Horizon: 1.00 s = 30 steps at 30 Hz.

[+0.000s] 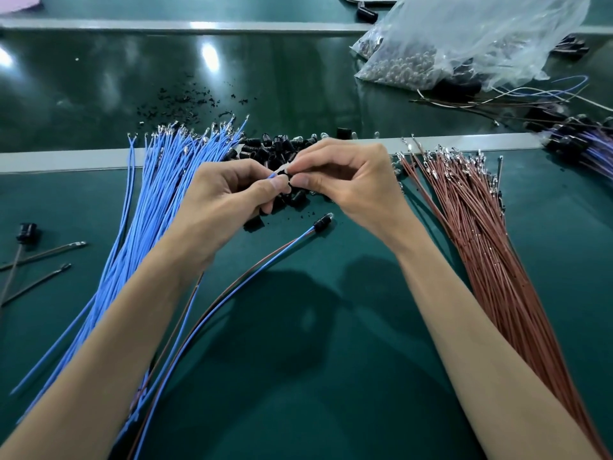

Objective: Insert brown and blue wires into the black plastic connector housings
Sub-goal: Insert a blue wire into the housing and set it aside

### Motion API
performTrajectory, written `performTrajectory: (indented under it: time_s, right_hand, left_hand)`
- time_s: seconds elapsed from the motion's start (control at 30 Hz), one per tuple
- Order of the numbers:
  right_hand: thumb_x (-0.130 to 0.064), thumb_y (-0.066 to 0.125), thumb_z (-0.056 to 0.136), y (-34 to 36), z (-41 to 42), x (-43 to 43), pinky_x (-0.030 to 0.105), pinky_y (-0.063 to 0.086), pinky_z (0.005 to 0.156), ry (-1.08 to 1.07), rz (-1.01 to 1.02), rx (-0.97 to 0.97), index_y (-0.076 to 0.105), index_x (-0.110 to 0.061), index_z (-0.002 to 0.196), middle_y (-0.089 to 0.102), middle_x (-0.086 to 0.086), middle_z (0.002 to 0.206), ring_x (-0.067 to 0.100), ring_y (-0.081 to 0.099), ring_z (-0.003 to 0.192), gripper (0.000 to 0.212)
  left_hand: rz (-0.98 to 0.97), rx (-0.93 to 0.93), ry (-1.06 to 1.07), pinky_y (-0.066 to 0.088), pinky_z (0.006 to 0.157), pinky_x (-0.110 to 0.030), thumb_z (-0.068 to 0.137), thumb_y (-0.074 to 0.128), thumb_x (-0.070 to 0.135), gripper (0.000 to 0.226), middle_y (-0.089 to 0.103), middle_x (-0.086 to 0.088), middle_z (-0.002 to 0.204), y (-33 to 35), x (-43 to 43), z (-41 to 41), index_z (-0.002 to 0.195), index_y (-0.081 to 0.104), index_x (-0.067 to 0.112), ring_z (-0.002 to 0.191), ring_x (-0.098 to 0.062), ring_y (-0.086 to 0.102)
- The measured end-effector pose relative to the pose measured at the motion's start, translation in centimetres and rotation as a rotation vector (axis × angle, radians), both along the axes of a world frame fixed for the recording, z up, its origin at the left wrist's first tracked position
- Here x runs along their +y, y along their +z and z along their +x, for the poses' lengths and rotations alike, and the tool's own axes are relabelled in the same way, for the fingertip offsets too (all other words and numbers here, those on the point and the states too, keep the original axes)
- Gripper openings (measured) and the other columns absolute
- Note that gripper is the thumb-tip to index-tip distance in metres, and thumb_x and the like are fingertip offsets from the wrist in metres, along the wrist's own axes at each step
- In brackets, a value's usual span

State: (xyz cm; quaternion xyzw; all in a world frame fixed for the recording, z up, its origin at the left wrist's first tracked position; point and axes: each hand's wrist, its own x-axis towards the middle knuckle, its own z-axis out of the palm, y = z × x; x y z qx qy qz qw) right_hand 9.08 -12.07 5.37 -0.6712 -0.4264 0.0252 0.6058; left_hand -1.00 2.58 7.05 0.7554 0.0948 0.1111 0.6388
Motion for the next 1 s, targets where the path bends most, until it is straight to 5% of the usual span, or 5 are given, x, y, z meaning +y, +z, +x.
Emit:
performTrajectory:
  time_s: [0.17, 0.4, 0.7, 1.0]
  right_hand:
    - [0.008, 0.072, 0.076, -0.1, 0.2, -0.2, 0.026, 0.053, 0.078, -0.004, -0.015, -0.036, 0.07, 0.009, 0.093, 0.069, 0.018, 0.09, 0.023, 0.065, 0.08, 0.017]
    - [0.008, 0.071, 0.078, -0.2, 0.1, 0.0, 0.028, 0.055, 0.077, -0.011, -0.02, -0.212, 0.072, 0.005, 0.087, 0.069, 0.013, 0.087, 0.021, 0.067, 0.079, 0.01]
    - [0.008, 0.067, 0.081, -0.3, -0.9, 0.6, 0.018, 0.05, 0.076, 0.012, 0.069, 0.092, 0.066, -0.004, 0.093, 0.066, 0.004, 0.081, 0.006, 0.064, 0.077, 0.018]
    - [0.005, 0.073, 0.076, -0.4, -0.6, 0.7, 0.026, 0.053, 0.08, -0.044, 0.068, -0.089, 0.071, 0.001, 0.091, 0.068, 0.011, 0.087, 0.018, 0.066, 0.081, 0.015]
  left_hand:
    - [-0.014, 0.007, 0.014, 0.033, 0.064, -0.03, 0.087, 0.064, 0.015, 0.014, 0.053, 0.003, 0.057, -0.1, -0.1, 0.0, 0.074, 0.067, 0.011, 0.064, -0.02, 0.041]
    - [-0.049, 0.03, -0.02, 0.028, 0.046, -0.01, 0.088, 0.062, 0.014, 0.015, 0.049, 0.008, 0.052, -0.4, 0.1, 0.2, 0.075, 0.066, 0.009, 0.049, -0.003, 0.038]
    - [-0.077, -0.007, -0.015, 0.027, 0.043, -0.006, 0.09, 0.058, 0.01, 0.012, 0.047, 0.012, 0.05, -0.1, 0.0, 0.2, 0.079, 0.061, 0.006, 0.044, 0.001, 0.039]
    - [-0.134, 0.042, 0.001, 0.021, 0.039, -0.009, 0.091, 0.056, 0.009, 0.027, 0.041, 0.01, 0.049, 0.1, 0.3, 0.3, 0.066, 0.062, 0.015, 0.043, -0.002, 0.028]
